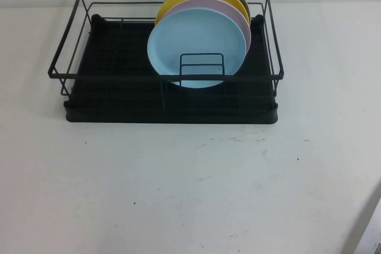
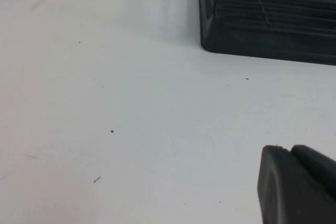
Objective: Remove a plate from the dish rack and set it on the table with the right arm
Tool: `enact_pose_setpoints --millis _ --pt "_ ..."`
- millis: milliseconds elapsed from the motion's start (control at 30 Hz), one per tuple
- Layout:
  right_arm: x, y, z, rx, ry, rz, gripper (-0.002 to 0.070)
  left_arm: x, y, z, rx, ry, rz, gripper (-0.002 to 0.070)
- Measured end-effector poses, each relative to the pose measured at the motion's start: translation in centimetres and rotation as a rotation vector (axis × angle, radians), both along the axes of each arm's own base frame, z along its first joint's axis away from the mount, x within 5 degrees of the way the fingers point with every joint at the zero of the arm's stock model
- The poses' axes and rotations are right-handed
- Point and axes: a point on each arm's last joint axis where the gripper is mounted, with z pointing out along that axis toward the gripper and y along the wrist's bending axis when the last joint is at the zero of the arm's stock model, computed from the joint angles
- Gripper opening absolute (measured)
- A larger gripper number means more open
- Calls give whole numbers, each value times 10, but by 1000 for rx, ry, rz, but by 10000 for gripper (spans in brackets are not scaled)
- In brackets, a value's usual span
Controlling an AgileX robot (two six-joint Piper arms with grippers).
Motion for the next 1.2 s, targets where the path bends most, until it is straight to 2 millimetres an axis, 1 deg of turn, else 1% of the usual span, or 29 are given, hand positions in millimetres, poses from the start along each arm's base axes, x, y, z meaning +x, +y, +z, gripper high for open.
enact_pose_setpoints --millis 333,433,533,700,767,867,933,1067,1133,1200 --pt "0 0 0 2 0 0 -18 0 0 0 0 0 0 -4" --pt "0 2 1 56 -1 4 -18 0 0 0 0 0 0 -4" --pt "0 5 4 212 -22 7 -18 0 0 0 0 0 0 -4" --pt "2 7 18 613 -120 -29 -18 0 0 0 0 0 0 -4" --pt "3 6 21 695 -150 -47 -18 0 0 0 0 0 0 -4" --pt "3 4 24 705 -186 -60 -18 0 0 0 0 0 0 -4" --pt "3 4 25 746 -188 -60 -18 0 0 0 0 0 0 -4" --pt "2 9 25 798 -146 -17 -18 0 0 0 0 0 0 -4" --pt "4 13 31 787 -102 6 -18 0 0 0 0 0 0 -4" --pt "10 15 44 728 -42 27 -18 0 0 0 0 0 0 -4"
